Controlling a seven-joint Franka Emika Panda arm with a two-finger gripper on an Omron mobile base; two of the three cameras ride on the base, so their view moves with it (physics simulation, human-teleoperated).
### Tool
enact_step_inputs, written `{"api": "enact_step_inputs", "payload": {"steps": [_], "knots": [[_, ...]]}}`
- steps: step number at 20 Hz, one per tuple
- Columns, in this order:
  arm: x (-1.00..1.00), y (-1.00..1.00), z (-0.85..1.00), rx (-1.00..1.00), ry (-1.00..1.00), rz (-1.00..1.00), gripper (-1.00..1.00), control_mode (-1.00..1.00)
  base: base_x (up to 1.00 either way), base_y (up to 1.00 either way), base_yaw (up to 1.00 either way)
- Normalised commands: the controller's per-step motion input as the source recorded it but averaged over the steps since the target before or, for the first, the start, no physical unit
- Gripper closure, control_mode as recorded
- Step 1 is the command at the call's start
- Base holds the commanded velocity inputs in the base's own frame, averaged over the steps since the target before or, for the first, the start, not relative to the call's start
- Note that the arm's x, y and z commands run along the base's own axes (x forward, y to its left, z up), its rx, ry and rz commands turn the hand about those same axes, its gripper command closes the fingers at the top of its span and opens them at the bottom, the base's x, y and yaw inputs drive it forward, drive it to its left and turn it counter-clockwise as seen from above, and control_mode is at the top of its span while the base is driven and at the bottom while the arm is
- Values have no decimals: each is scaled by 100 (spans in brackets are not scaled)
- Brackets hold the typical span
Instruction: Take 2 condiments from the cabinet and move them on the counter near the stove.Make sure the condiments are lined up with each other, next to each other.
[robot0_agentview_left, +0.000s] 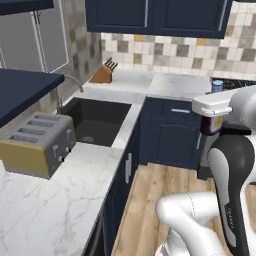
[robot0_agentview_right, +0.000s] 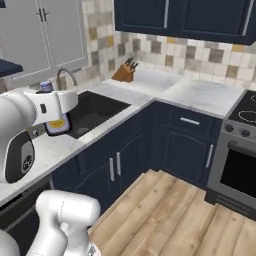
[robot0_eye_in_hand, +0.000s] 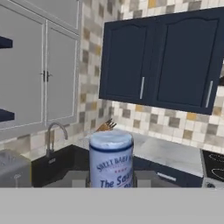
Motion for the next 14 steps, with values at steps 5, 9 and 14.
{"api": "enact_step_inputs", "payload": {"steps": [5, 9, 14], "knots": [[0, 0, 0, 0, 0, 0, 100, 100, 31, -29, -39], [0, 0, 0, 0, 0, 0, 100, 100, 66, -17, -20], [0, 0, 0, 0, 0, 0, 100, 100, 52, -21, -12]]}}
